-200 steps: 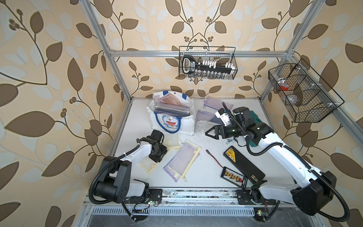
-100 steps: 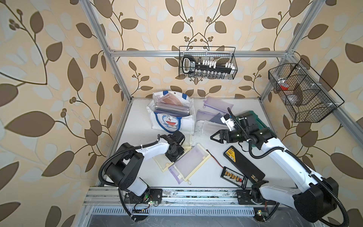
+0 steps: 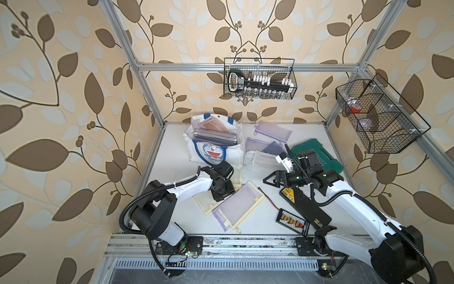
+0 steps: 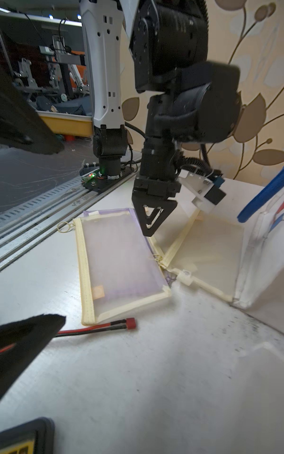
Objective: Put the pencil pouch into the canvas bag
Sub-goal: Move the pencil pouches to the center of the board, then pick up the pencil pouch.
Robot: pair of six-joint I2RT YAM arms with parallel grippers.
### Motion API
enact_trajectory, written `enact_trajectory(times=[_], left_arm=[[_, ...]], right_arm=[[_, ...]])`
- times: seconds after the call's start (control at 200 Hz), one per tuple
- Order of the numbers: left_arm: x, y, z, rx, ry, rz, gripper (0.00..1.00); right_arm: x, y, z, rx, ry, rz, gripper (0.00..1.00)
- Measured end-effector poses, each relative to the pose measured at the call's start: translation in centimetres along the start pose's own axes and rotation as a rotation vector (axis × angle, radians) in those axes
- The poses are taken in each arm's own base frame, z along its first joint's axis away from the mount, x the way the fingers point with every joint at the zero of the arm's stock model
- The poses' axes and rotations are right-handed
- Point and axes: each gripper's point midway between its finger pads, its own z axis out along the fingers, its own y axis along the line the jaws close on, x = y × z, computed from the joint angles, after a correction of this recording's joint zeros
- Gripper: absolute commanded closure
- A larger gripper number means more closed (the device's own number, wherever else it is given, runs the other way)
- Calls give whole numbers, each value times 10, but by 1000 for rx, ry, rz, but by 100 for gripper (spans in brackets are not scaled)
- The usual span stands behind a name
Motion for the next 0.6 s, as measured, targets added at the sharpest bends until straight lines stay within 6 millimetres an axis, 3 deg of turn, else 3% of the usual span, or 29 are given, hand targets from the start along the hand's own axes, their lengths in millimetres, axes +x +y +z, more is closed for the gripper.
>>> enact_trajectory(times=[0.155,0.32,0.6], left_arm=[[4,-16,-7,57,30,140,26],[10,-19,-10,81,53,210,21],[20,-11,-16,87,70,234,22]], right_arm=[[39,-22,19,-24,91,118,0],[64,-22,35,-52,140,152,0],[79,-20,52,-84,148,172,1]])
